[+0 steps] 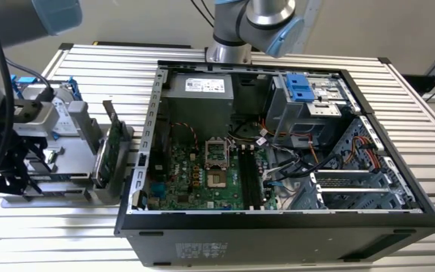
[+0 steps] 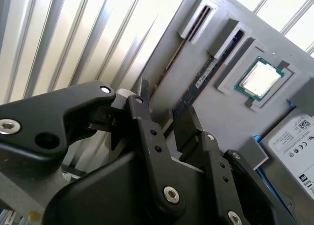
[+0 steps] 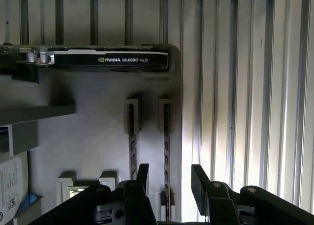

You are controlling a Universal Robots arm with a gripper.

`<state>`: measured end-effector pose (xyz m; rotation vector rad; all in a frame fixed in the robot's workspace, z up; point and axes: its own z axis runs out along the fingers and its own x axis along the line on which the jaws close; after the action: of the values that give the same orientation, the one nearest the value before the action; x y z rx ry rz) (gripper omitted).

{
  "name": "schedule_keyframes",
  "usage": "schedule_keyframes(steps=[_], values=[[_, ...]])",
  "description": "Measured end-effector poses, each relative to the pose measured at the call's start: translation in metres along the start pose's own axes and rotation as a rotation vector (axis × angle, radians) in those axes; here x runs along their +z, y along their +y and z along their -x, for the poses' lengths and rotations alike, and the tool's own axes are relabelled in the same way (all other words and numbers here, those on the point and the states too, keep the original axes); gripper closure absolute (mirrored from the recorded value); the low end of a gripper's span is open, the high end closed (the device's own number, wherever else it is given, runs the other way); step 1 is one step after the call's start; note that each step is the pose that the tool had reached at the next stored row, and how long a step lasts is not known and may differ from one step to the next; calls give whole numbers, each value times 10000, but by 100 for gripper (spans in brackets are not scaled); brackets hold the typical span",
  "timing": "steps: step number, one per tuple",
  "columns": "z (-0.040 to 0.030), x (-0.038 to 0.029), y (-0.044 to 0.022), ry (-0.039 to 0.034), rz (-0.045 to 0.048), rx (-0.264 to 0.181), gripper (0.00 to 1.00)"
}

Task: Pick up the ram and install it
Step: 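Pick up the ram and move it above insertion slot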

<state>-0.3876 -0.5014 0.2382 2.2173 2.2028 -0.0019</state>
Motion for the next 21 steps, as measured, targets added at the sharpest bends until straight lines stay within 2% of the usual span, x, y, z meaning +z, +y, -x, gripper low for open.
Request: schedule_keyframes(steps=[21], values=[[27, 158, -2, 0, 0, 0, 0]])
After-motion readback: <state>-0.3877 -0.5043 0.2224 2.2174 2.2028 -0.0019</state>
